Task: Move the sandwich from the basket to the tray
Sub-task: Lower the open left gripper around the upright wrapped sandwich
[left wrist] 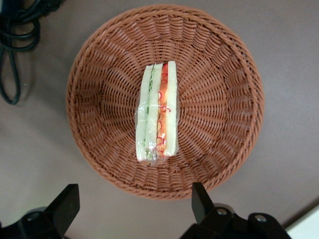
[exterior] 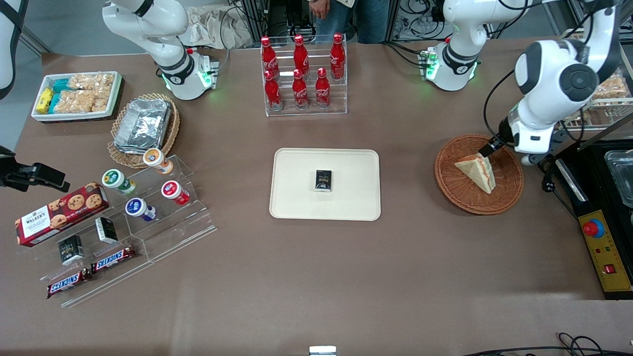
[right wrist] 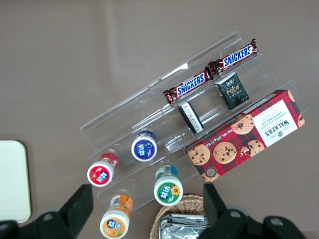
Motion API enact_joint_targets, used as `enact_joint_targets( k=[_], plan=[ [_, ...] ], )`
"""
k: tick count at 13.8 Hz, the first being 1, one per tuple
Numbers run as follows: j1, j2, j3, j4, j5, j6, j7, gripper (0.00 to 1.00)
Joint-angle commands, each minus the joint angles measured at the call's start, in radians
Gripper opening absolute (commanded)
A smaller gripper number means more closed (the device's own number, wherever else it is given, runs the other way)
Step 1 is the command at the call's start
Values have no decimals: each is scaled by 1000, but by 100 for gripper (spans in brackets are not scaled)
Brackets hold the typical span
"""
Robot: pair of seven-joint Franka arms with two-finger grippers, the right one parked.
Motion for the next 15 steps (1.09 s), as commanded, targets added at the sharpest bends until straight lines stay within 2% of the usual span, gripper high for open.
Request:
enact_joint_targets(
  k=[1, 13, 14, 15],
  plan=[
    [5, 31, -8, -29, 19, 63, -20, 100],
    [4, 238, -8, -43, 23, 266, -54, 99],
    [4, 254, -8, -42, 38, 275, -54, 98],
    [4, 263, -7, -43, 43, 284, -54, 91]
  ],
)
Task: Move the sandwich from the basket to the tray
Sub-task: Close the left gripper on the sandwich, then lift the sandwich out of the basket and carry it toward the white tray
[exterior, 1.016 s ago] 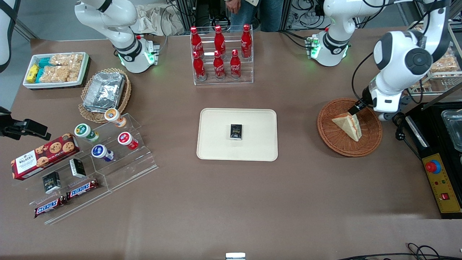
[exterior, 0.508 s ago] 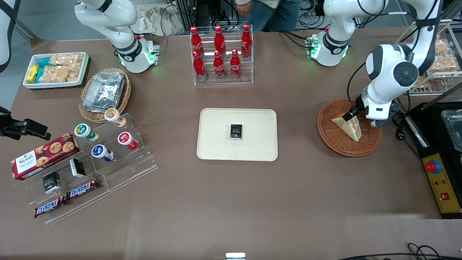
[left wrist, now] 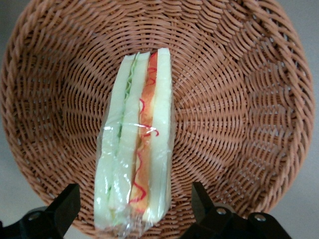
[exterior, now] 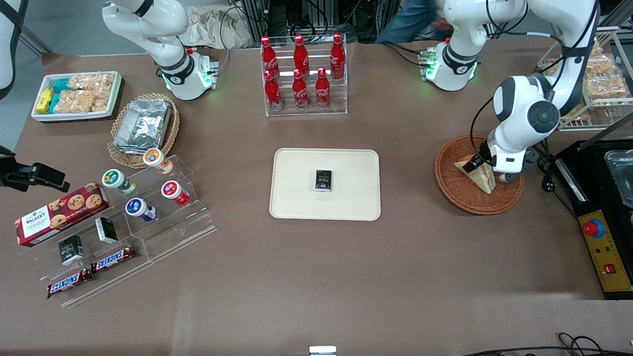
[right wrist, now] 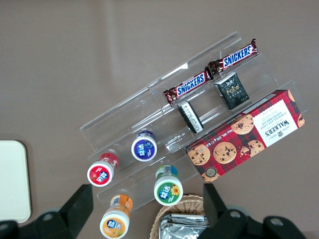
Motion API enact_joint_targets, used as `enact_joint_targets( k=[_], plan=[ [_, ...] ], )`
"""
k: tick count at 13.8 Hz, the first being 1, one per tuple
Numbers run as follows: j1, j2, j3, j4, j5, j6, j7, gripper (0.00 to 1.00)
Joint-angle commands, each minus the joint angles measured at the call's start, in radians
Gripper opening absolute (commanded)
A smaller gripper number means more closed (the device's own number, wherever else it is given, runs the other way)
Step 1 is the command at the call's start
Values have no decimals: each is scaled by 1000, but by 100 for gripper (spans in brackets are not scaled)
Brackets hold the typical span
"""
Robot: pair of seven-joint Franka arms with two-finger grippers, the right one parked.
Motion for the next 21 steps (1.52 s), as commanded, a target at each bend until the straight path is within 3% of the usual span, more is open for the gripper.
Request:
enact_joint_targets(
  k=[1, 4, 5, 6, 11, 14, 16, 17, 21],
  plan=[
    [4, 31, -6, -5, 33, 39, -27, 79],
    [5, 52, -3, -5, 33, 51, -29, 34],
    [5, 51, -3, -3, 33, 51, -29, 13],
    [5, 42, -3, -3, 33, 46, -30, 2],
    [-13, -85, -33, 65, 35, -177, -84, 0],
    [-24, -113, -96, 264, 17, -447, -66, 0],
    [-57, -106, -105, 392, -57, -577, 26, 0],
    [-71, -107, -105, 426, -86, -605, 70, 0],
    [-203, -110, -131, 434, -79, -541, 106, 0]
  ],
)
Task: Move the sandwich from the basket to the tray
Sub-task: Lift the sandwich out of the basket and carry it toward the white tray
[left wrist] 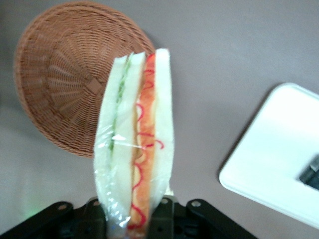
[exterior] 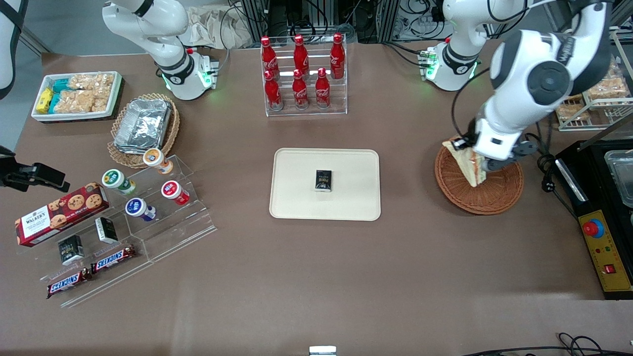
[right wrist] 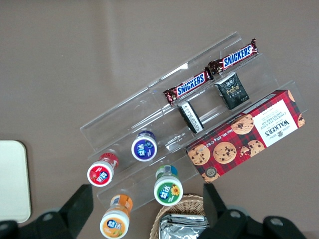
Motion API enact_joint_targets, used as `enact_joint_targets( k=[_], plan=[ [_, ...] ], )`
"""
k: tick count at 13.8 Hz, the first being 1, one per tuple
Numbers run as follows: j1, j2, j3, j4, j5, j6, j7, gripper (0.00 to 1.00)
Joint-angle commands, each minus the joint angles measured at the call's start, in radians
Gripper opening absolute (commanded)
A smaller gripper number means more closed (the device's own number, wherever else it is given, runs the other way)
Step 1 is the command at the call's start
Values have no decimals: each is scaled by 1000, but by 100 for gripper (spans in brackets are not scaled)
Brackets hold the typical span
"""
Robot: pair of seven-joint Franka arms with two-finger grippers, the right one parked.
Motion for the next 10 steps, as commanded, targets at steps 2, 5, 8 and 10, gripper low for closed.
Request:
enact_joint_targets(
  k=[2, 5, 8, 10],
  plan=[
    [-130, 32, -15, -2, -8, 109, 23, 0],
    [-239, 98, -16, -37, -2, 253, 23, 0],
    [-290, 204, -16, -40, 52, 338, 25, 0],
    [-296, 253, -20, -38, 89, 344, 25, 0]
  ],
)
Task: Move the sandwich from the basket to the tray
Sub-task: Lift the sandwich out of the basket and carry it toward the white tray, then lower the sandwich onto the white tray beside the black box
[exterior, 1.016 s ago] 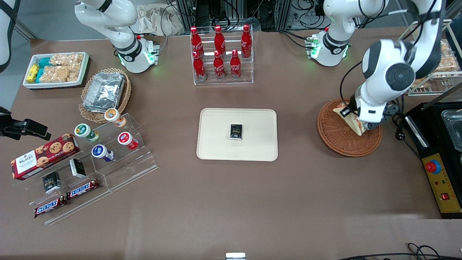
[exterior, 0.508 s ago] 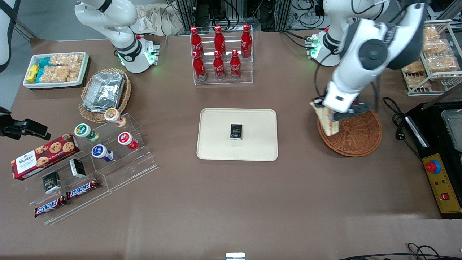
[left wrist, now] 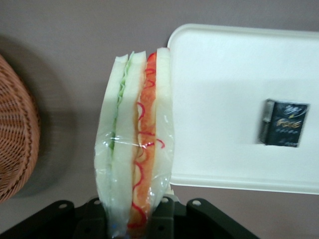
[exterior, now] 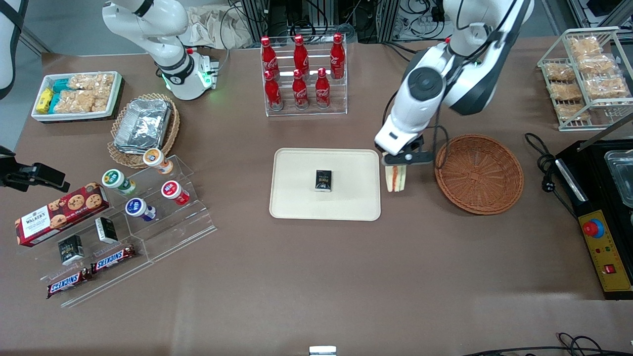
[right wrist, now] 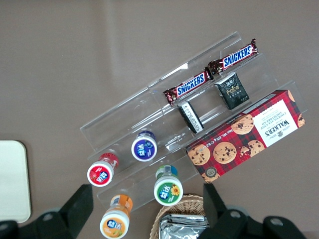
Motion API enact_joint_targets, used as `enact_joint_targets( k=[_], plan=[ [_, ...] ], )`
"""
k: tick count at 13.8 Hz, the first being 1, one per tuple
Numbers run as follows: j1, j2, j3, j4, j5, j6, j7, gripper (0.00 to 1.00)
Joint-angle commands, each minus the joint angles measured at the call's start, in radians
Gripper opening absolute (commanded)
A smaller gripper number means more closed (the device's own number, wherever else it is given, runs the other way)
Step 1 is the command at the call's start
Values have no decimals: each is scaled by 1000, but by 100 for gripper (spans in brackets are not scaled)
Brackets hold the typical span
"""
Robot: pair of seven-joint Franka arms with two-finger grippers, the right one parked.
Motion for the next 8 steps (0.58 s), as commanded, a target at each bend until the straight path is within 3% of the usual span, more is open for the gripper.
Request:
enact_joint_targets(
  k=[1, 4, 8],
  plan=[
    [-13, 71, 7, 16, 38, 36, 18, 0],
    [-14, 126, -9, -8, 41, 170, 20, 0],
    [-14, 201, -28, -2, 44, 227, 12, 0]
  ],
)
